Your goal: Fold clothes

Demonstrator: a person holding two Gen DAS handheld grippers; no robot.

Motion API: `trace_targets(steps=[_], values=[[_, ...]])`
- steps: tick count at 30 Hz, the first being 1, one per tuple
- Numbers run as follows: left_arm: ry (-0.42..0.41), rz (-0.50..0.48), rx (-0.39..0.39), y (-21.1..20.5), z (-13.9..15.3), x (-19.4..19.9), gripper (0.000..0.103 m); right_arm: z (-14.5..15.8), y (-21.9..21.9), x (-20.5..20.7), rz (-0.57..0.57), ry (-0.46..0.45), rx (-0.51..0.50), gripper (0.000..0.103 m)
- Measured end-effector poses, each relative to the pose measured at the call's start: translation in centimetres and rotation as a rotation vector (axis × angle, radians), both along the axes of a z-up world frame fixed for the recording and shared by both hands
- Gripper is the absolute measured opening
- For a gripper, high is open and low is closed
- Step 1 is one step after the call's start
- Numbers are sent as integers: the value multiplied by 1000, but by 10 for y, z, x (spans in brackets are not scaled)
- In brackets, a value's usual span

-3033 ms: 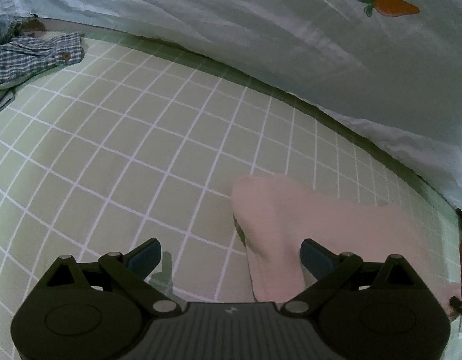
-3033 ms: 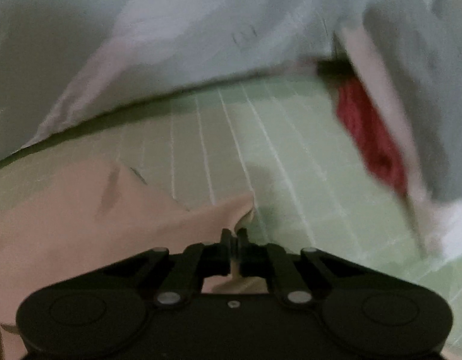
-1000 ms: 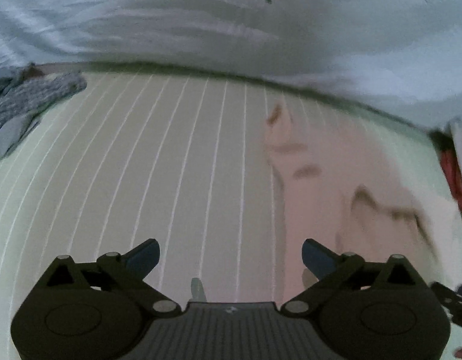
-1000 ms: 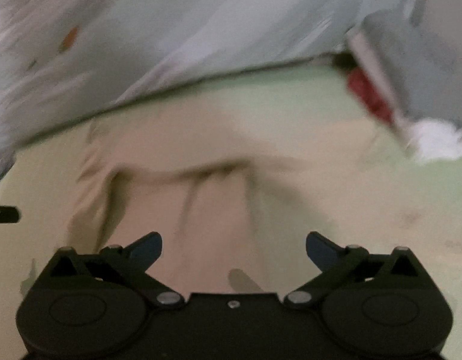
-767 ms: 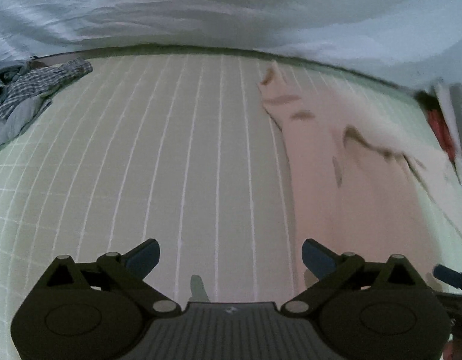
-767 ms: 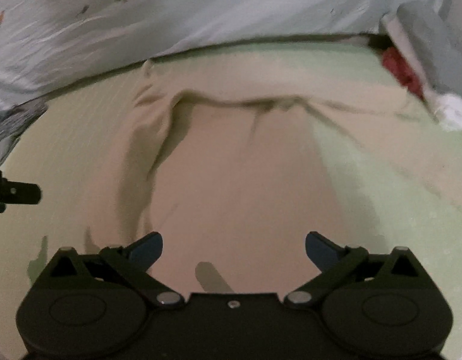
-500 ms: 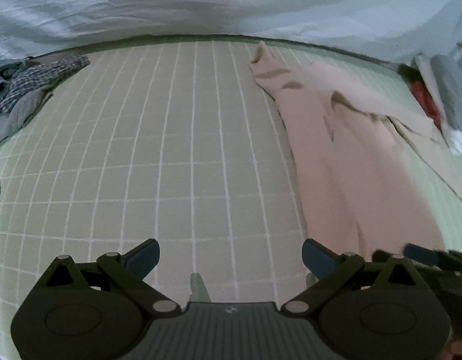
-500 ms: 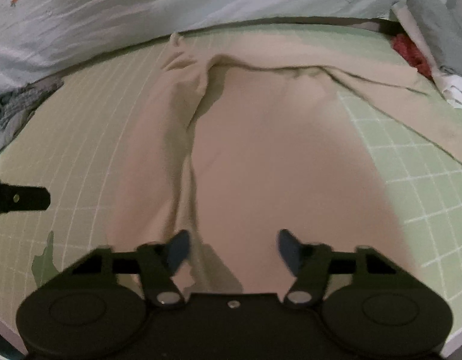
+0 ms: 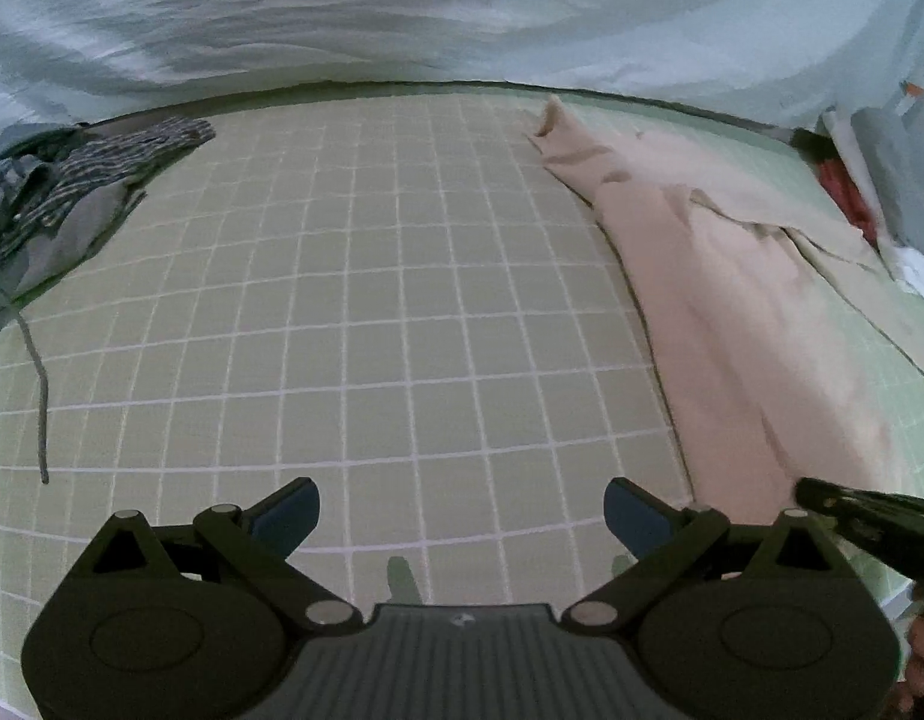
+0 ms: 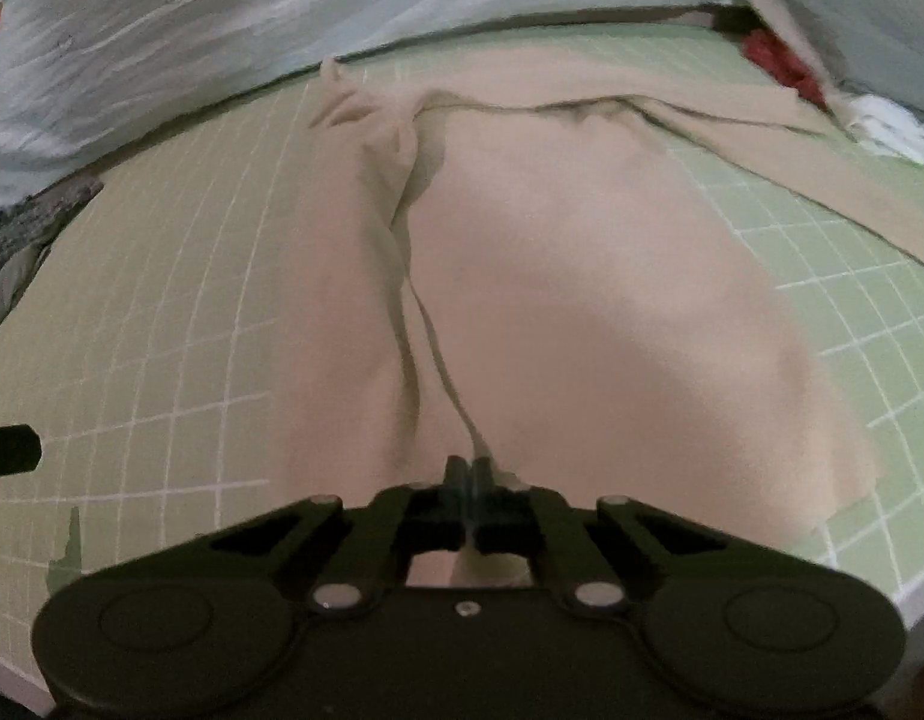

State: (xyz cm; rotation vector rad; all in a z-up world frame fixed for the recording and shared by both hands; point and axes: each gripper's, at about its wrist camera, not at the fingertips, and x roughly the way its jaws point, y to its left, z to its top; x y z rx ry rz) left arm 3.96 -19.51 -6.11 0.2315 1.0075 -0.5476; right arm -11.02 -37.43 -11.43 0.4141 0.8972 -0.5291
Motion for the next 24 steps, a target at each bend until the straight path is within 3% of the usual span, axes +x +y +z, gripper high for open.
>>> trace_targets(steps=[4, 10, 14, 16, 24], values=[[4, -9, -5, 7, 0, 3, 100, 30, 17, -18, -42, -66, -76, 2], [48, -40, 11, 7, -9, 2, 100, -7, 7, -14, -99, 53, -30, 2], [35, -48, 20, 0, -6, 3, 100, -4, 5, -14, -100, 62, -23, 6], [33, -27, 6, -5, -4, 6, 100, 0, -1, -15, -95, 51, -17, 14], [59, 60, -39, -63, -3, 15, 100, 20, -62, -17, -78, 39, -125, 74]])
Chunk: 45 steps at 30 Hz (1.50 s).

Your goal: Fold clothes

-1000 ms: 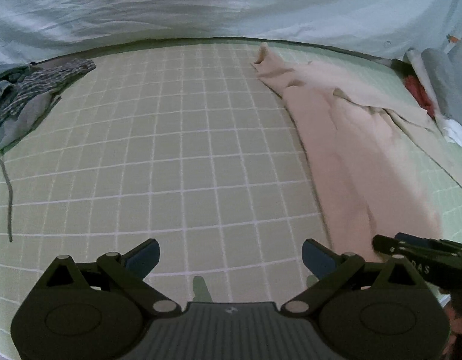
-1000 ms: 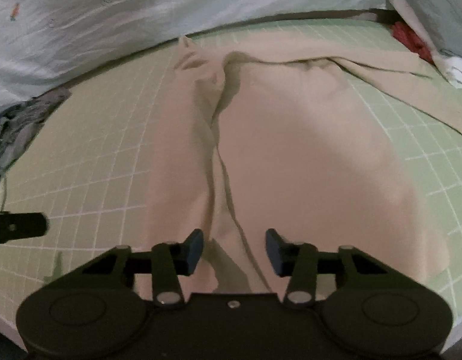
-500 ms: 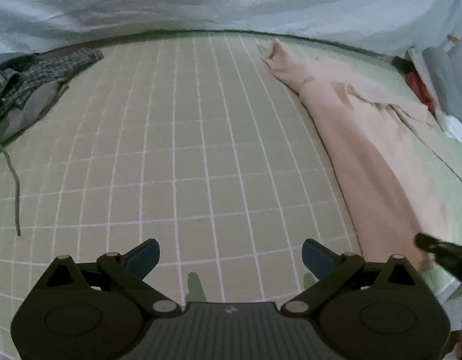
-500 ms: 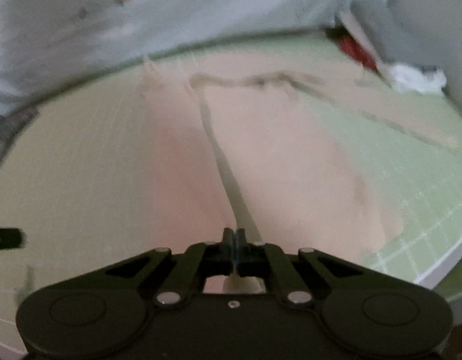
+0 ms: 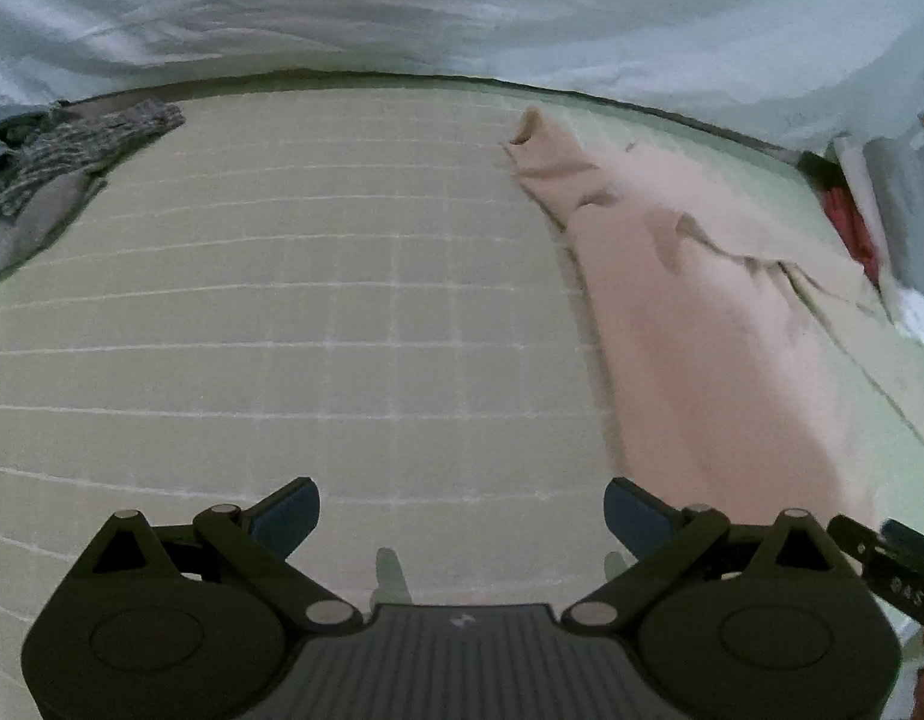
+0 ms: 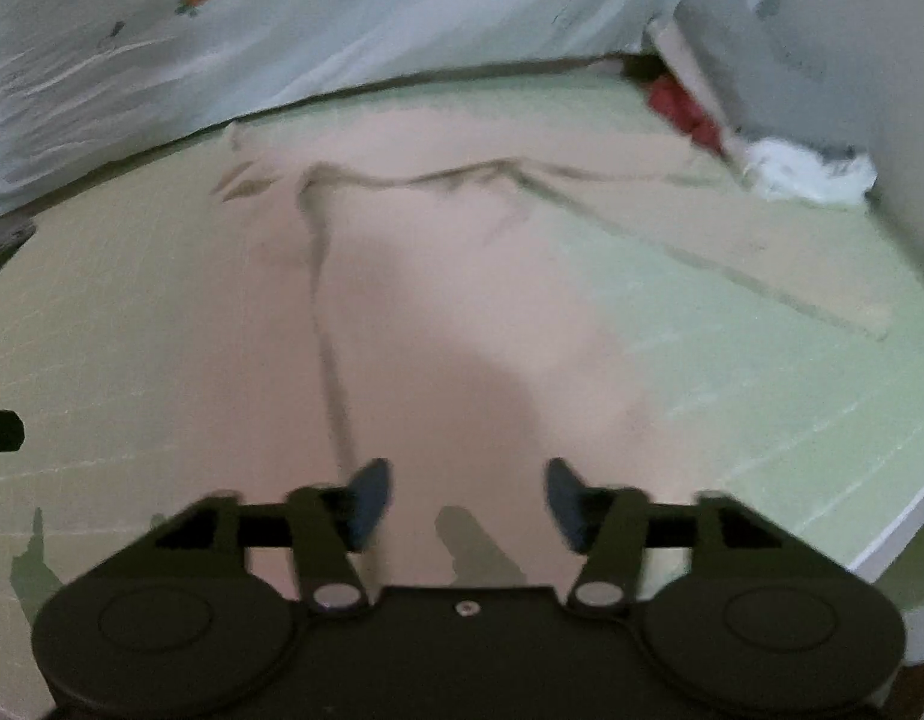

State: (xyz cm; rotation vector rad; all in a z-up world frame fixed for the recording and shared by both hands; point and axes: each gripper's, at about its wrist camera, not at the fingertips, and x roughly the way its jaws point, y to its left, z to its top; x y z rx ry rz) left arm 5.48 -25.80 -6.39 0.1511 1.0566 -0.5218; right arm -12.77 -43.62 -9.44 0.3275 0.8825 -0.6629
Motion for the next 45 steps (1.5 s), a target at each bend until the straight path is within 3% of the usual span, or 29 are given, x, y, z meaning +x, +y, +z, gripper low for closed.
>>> trace_targets(steps=[2, 6, 13, 23, 29, 34, 37, 38, 39, 45], values=[[2, 17, 5, -19, -2, 2, 100, 2, -22, 1, 4, 3, -20, 81], [14, 56, 16, -57, -7, 4, 100, 2, -72, 4, 21, -14, -23, 86], [53, 128, 111, -106, -29, 20, 100, -4, -177, 12, -20, -56, -2, 88], [104, 202, 261, -138, -49, 58, 100, -32, -335, 70, -139, -98, -9, 88], [148, 224, 280, -140, -61, 69, 103, -51, -366, 96, -167, -109, 34, 87], [187, 233, 242, -137, -63, 75, 103, -56, -366, 105, -161, -92, 29, 69], [215, 261, 203, -130, -65, 75, 103, -57, -361, 108, -143, -67, -4, 40], [208, 257, 202, -129, -64, 74, 103, -55, -361, 109, -136, -73, 6, 16], [202, 253, 201, -129, -64, 74, 103, -53, -361, 108, -137, -80, 22, 10], [201, 244, 185, -123, -64, 71, 103, -10, -315, 102, -62, -121, -104, 8]])
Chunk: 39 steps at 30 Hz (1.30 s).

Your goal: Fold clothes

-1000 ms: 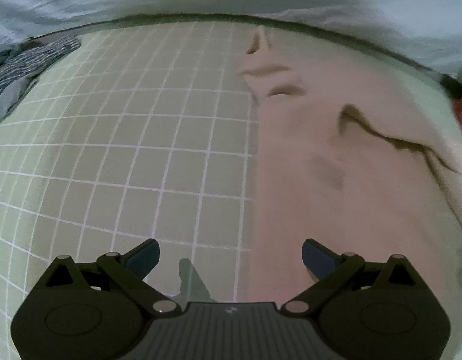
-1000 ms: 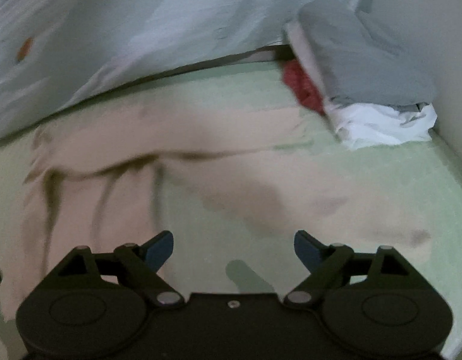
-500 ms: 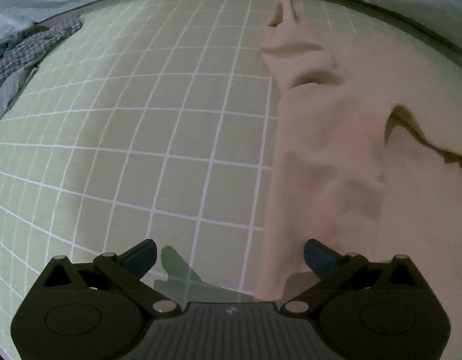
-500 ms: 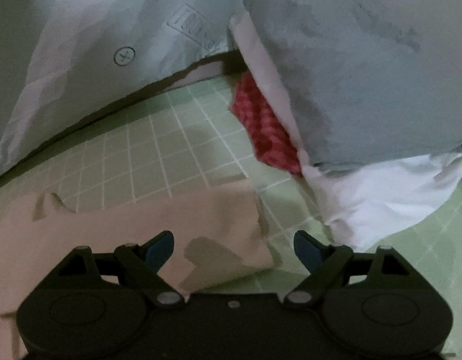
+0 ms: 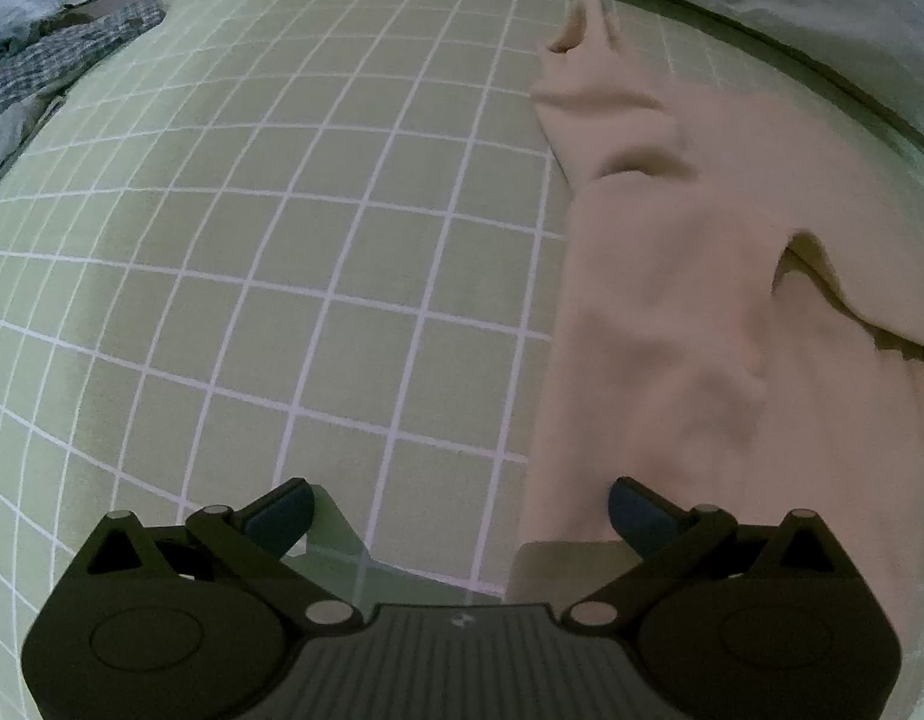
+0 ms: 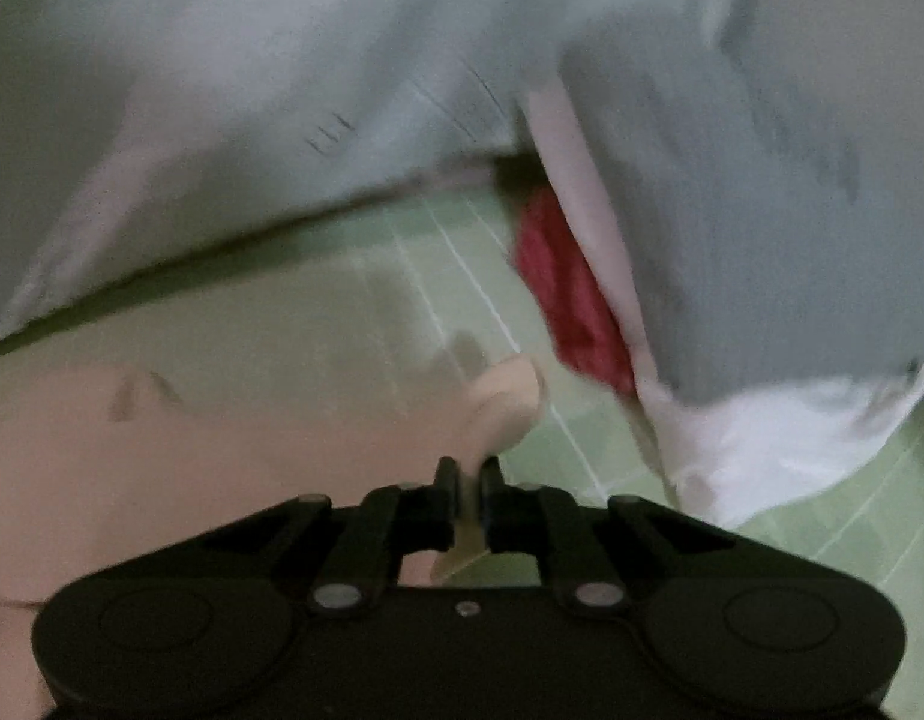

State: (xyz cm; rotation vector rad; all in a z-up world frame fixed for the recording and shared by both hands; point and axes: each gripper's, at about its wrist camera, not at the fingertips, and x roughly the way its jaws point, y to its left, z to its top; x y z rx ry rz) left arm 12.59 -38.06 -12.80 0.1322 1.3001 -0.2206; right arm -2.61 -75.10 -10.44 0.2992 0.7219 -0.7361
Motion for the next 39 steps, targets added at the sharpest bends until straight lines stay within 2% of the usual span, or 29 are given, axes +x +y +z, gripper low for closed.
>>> trace_targets(steps=[4, 8, 15, 19, 22, 23, 26, 28, 29, 30, 32, 36, 39], values=[[-28, -17, -64, 13, 8, -11, 103, 36, 48, -19, 57, -74, -34, 7], [-70, -19, -124, 31, 24, -32, 103, 51, 110, -41, 153, -104, -44, 7], [-135, -46, -158, 67, 47, -72, 103, 29, 205, -74, 279, -59, 11, 7], [-138, -63, -145, 89, 48, -93, 103, 8, 256, -94, 349, -8, 9, 8], [-139, -63, -128, 109, 48, -105, 103, -2, 279, -100, 354, 19, 26, 12], [-139, -59, -125, 115, 48, -108, 103, -3, 284, -103, 350, 20, 29, 14], [-141, -45, -119, 128, 47, -115, 103, -1, 298, -114, 326, 6, 29, 35], [-143, -36, -119, 131, 46, -117, 103, 3, 305, -125, 309, -14, 10, 42], [-143, -32, -118, 132, 46, -118, 103, 6, 305, -131, 295, -23, -1, 52], [-144, -36, -120, 128, 46, -120, 103, 8, 304, -136, 278, -33, -13, 68], [-151, -51, -124, 123, 49, -127, 103, 11, 298, -145, 235, -47, -40, 87], [-184, -77, -119, 96, 55, -143, 103, 13, 272, -162, 151, -51, -45, 91], [-181, -74, -123, 69, 54, -154, 103, 7, 243, -176, 91, -1, -37, 91]])
